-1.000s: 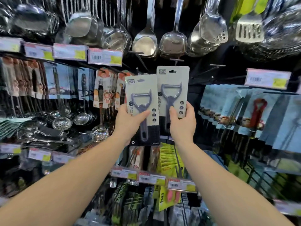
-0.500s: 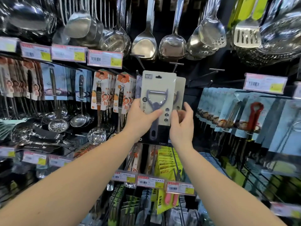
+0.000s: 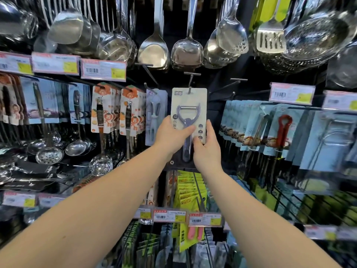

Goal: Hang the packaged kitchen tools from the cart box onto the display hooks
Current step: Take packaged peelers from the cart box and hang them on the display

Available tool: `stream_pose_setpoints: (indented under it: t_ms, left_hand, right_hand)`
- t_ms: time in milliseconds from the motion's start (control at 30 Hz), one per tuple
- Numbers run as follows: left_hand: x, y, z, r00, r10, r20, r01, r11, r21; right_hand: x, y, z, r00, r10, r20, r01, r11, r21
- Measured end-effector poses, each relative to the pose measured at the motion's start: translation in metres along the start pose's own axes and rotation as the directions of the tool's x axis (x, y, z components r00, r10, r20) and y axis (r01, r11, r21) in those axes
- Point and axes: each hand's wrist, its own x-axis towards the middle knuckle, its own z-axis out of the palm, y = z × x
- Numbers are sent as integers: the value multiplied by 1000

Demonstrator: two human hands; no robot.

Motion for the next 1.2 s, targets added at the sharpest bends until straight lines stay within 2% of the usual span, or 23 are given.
stream_pose_setpoints:
  t_ms: [100,167,267,433,567,700,800,867,1000,1200]
  left_hand:
    - [-6,-5,0,994,-31,-101,56,966,251]
    - [-14,-17,4,982,86,-166,-16,923,385]
    - [-23,-36,23,958,239,-156,-135,862,489]
    - [-41,-37,84,954,296,41,-264,771,580]
    - [-70,-24,165,912,267,311,-409,643,648]
    - [-121,-3,279,822,187,538,-532,589,608]
    - [-178,17,376,740,137,659,-601,575,555]
    - [-217,30,437,687,131,715,-633,591,500]
    - [-284,54,545,589,125,798,-685,601,412]
    - [-357,73,675,433,110,895,-751,592,291]
  right_hand:
    - [7,10,2,996,63,-66,-68,995,-79]
    - [5,20,-3,990,82,-114,-98,985,-143]
    - [-6,40,-19,983,132,-126,-151,976,-160]
    - [-19,66,-80,981,145,-127,-175,947,-270]
    - [-25,94,-175,971,149,-188,-221,860,-460]
    - [-53,132,-310,952,174,-254,-304,658,-689]
    - [-86,152,-423,922,221,-319,-388,495,-778]
    - [-107,160,-492,894,247,-373,-444,395,-804]
    - [-150,166,-609,853,220,-474,-519,261,-814]
    - [-192,195,-729,769,241,-592,-626,95,-774]
